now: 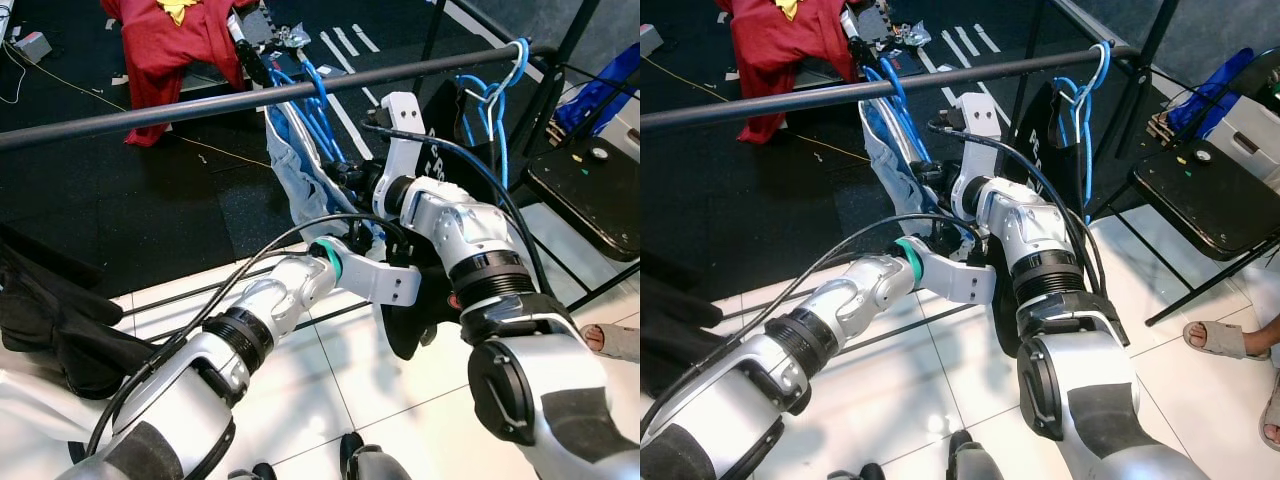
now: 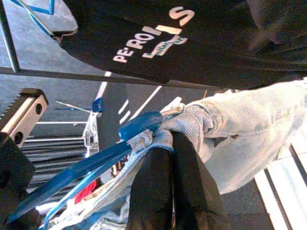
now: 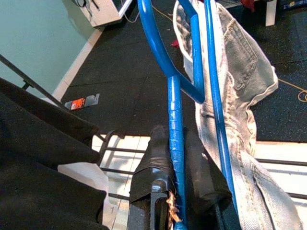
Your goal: Hang hanger
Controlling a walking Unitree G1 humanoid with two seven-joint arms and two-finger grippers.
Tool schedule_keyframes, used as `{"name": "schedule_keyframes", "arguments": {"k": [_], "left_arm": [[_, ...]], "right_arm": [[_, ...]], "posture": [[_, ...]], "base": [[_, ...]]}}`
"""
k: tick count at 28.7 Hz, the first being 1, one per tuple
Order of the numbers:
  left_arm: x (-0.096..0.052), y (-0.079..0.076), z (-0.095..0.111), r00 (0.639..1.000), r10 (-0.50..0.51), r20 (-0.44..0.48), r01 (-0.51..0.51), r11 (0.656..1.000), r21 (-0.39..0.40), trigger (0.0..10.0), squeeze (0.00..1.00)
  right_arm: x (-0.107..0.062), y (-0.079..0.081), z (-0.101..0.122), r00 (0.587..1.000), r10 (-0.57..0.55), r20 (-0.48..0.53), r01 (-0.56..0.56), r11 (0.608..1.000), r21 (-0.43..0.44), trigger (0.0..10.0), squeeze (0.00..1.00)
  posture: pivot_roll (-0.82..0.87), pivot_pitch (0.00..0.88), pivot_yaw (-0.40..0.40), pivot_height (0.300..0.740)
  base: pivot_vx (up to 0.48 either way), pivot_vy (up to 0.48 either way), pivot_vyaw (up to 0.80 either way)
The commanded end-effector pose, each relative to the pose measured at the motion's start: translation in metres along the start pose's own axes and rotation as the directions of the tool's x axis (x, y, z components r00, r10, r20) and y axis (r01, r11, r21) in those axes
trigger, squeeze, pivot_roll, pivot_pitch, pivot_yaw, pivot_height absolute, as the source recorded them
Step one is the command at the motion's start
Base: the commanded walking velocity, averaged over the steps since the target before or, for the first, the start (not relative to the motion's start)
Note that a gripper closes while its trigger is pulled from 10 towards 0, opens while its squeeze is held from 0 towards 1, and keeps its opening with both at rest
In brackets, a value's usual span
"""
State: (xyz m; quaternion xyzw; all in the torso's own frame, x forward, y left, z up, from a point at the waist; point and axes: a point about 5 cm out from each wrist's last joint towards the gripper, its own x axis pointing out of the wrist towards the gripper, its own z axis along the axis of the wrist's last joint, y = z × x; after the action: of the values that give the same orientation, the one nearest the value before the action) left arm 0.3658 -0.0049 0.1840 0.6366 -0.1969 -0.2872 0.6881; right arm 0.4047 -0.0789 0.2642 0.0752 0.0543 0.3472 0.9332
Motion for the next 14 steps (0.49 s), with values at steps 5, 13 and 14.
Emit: {"name": "schedule_keyframes", "arguments": {"k": [5,13,14], "left_arm": [[-0.009,-0.009,0.02,0.992,0.034,0.12,-0.022,0.994,-0.103,10.0,1.0],[-0.06,0.021,0.026,0.929,0.281,0.24,-0.043,0.728,-0.685,10.0,0.0],[-0.06,0.021,0.026,0.929,0.281,0.24,-0.043,0.728,-0.685,10.0,0.0]], "right_arm": [[0.004,0.011,-0.007,0.998,0.055,0.003,-0.055,0.997,0.059,10.0,0.0],[-0.005,-0.001,-0.013,1.0,-0.014,0.014,0.013,0.998,0.068,10.0,0.0],[-0.005,-0.001,-0.013,1.0,-0.014,0.014,0.013,0.998,0.068,10.0,0.0]], "posture": [[-0.15,0.185,0.052,0.74],[-0.14,0.19,0.05,0.74],[-0.14,0.19,0.05,0.74]], "base": [[0.0,0.0,0.0],[0.0,0.0,0.0],[0.0,0.0,0.0]]}}
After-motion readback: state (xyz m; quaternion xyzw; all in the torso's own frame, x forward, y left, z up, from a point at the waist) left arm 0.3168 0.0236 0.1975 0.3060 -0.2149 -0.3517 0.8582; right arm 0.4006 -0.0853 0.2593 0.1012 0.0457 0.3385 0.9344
